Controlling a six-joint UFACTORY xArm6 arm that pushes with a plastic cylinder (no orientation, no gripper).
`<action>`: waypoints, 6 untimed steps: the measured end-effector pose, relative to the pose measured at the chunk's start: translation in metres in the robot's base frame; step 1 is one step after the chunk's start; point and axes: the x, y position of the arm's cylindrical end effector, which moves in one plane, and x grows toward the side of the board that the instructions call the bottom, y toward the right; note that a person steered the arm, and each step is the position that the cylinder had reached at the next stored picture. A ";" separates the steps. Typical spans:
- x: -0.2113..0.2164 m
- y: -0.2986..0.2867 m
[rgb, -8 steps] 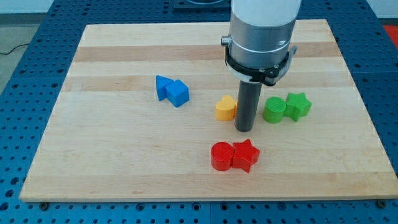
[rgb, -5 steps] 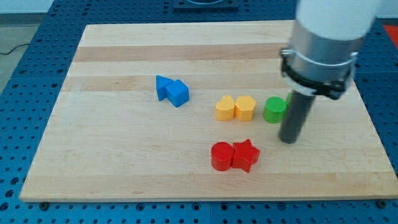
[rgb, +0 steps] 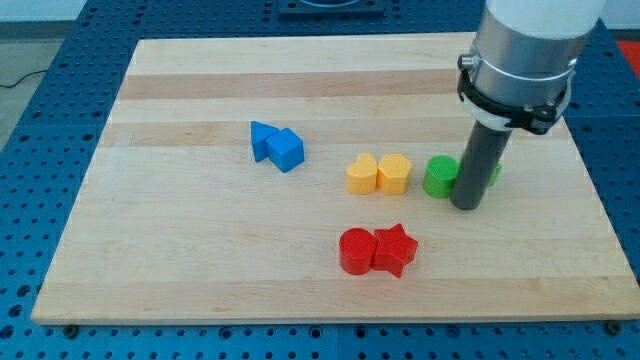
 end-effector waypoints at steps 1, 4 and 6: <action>0.000 -0.007; -0.001 -0.017; 0.025 -0.038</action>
